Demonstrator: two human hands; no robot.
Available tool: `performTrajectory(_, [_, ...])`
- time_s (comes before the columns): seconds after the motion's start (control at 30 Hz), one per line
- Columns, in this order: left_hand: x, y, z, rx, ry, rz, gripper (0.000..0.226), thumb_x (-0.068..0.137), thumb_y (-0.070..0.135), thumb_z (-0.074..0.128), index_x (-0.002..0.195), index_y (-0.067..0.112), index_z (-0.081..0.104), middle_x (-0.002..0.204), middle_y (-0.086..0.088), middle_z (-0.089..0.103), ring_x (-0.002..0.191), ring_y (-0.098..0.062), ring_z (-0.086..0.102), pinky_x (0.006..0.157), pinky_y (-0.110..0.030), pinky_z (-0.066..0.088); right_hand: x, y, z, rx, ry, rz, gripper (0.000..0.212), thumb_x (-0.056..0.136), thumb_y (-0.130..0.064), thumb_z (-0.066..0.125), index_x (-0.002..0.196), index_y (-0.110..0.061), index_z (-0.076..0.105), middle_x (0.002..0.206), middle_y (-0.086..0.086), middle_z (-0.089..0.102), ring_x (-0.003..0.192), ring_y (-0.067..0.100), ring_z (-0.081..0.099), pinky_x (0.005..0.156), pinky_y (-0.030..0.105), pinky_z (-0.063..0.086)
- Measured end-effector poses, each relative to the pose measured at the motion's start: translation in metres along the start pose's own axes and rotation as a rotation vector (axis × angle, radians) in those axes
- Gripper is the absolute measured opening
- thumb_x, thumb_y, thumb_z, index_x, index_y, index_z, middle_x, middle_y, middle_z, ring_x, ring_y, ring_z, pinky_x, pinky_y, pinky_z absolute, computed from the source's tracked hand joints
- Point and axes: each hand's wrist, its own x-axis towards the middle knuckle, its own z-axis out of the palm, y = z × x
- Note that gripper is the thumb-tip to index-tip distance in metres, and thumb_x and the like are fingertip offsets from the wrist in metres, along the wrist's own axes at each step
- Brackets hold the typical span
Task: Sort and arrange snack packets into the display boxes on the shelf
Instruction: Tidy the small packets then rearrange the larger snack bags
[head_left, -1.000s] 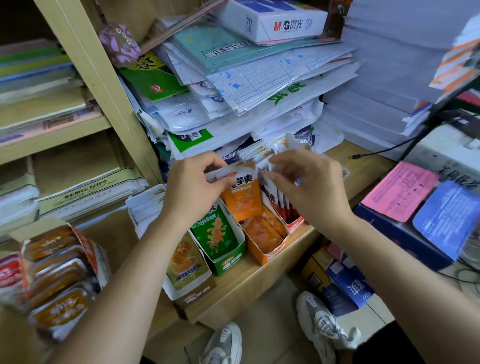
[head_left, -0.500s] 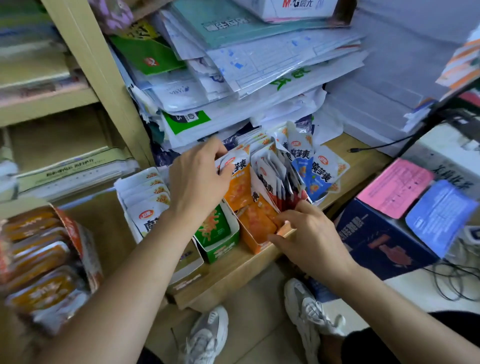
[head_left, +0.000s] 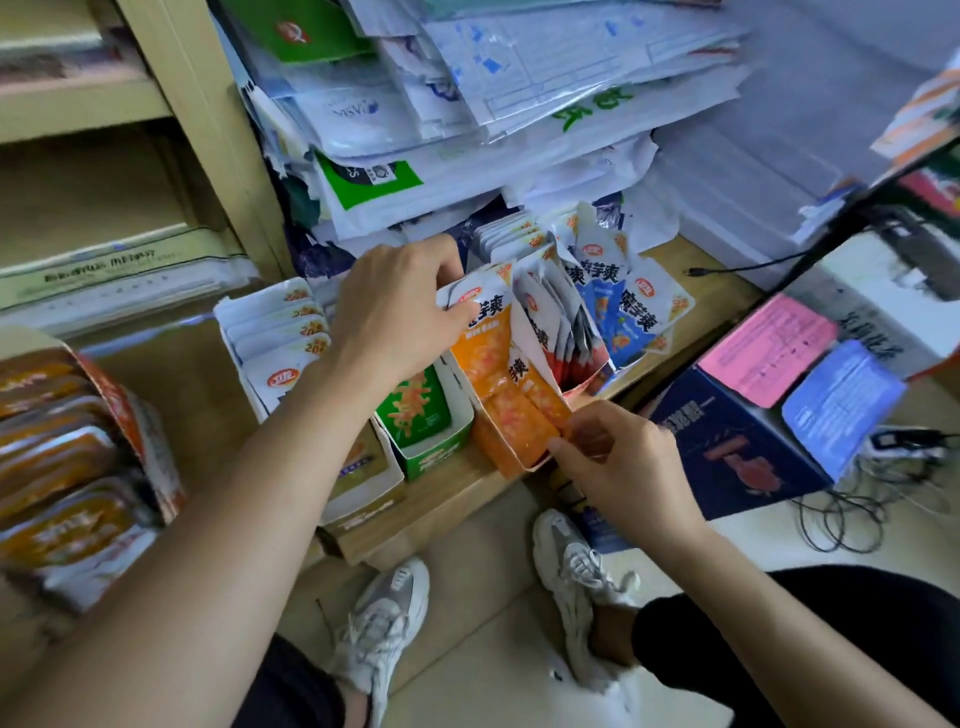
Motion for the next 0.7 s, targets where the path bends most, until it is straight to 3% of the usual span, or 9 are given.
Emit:
performTrajectory(0.1, [-0.012, 0.011, -0.001, -0.061, -0.031, 0.022, 0.022, 0.08, 0.033, 0.081, 0.076, 0.025, 0.061, 0.074, 0.009, 0.066, 0.073, -0.022, 0.063, 0.064, -0.037, 0.05, -0.021, 0.005, -0.004, 0.143, 0.042, 0.099, 0.014, 0.083, -0.027, 0.081, 0.091, -0.023, 0.07, 0.083, -0.017, 0.068, 0.077, -0.008, 0.064, 0.063, 0.007, 0.047])
performTrajectory(0.27, [-0.038, 0.032, -0.001, -0.2, 0.015, 0.068, 0.026, 0.08, 0.029, 0.081, 0.071, 0.028, 0.057, 0.066, 0.015, 0.059, 0.06, -0.009, 0.055, 0.057, -0.029, 0.043, -0.053, 0.013, 0.006, 0.315, 0.165, 0.208, 0.023, 0.077, -0.017, 0.085, 0.094, -0.022, 0.071, 0.091, -0.017, 0.07, 0.081, -0.004, 0.065, 0.068, 0.01, 0.051])
performTrajectory(0.37, [-0.051, 0.043, 0.0, -0.202, 0.041, 0.151, 0.022, 0.08, 0.028, 0.079, 0.07, 0.021, 0.06, 0.068, 0.01, 0.064, 0.06, -0.016, 0.056, 0.056, -0.031, 0.043, -0.065, 0.012, 0.013, 0.356, 0.202, 0.255, 0.028, 0.082, -0.013, 0.081, 0.098, -0.033, 0.07, 0.088, -0.025, 0.069, 0.082, -0.007, 0.066, 0.069, 0.011, 0.052])
performTrajectory(0.47, [-0.059, 0.054, 0.006, -0.144, 0.083, 0.227, 0.022, 0.08, 0.027, 0.078, 0.07, 0.015, 0.063, 0.066, 0.006, 0.064, 0.059, -0.021, 0.054, 0.059, -0.03, 0.039, -0.075, 0.013, 0.018, 0.41, 0.24, 0.326, 0.028, 0.085, -0.013, 0.078, 0.107, -0.029, 0.069, 0.089, -0.027, 0.067, 0.079, -0.004, 0.068, 0.069, 0.02, 0.058])
performTrajectory(0.6, [-0.061, 0.057, 0.015, -0.128, 0.089, 0.276, 0.024, 0.081, 0.029, 0.077, 0.069, 0.014, 0.063, 0.068, 0.003, 0.067, 0.061, -0.029, 0.058, 0.057, -0.037, 0.047, -0.062, 0.028, 0.021, 0.373, 0.354, 0.491, 0.035, 0.075, -0.023, 0.086, 0.1, -0.021, 0.061, 0.083, -0.013, 0.066, 0.078, 0.006, 0.065, 0.067, 0.027, 0.056])
performTrajectory(0.7, [-0.061, 0.056, 0.019, -0.121, 0.084, 0.307, 0.025, 0.081, 0.027, 0.079, 0.07, 0.013, 0.062, 0.07, 0.003, 0.068, 0.061, -0.029, 0.059, 0.058, -0.038, 0.048, -0.047, 0.038, 0.02, 0.272, 0.299, 0.486, 0.02, 0.075, -0.014, 0.082, 0.082, -0.024, 0.066, 0.077, -0.011, 0.066, 0.074, 0.009, 0.063, 0.063, 0.027, 0.053])
